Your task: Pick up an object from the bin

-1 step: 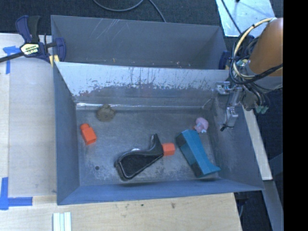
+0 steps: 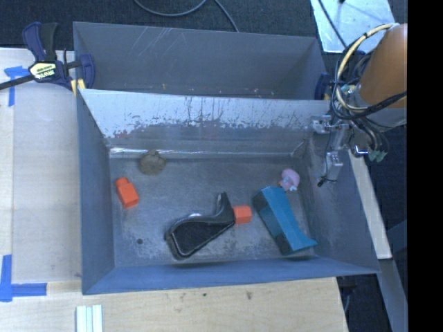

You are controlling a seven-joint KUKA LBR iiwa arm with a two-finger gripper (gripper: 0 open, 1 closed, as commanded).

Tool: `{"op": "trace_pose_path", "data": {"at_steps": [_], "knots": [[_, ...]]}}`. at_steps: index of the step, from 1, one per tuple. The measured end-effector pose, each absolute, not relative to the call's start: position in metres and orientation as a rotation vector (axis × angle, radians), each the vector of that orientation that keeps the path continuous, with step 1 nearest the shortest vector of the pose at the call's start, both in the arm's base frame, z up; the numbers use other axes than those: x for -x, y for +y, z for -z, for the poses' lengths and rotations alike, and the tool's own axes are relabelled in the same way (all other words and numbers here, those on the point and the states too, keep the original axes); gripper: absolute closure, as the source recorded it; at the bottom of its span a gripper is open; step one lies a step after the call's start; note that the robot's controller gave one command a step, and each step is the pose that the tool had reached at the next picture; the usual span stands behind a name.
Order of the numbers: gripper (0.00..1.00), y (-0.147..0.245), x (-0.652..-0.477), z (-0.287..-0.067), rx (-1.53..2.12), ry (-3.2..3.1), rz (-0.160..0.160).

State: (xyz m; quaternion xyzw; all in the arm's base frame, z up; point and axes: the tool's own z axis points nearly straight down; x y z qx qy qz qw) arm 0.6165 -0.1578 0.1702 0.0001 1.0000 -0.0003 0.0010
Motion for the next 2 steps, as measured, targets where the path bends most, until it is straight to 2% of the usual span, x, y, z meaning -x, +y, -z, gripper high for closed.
{"op": "trace_pose_path", "data": {"at_steps": [1, 2], "knots": [[0.00, -0.154, -0.619, -0.165, -0.574, 3.087, 0.001], [0.00, -0.146, -0.623, -0.129, -0.623, 3.076, 0.001]]}}
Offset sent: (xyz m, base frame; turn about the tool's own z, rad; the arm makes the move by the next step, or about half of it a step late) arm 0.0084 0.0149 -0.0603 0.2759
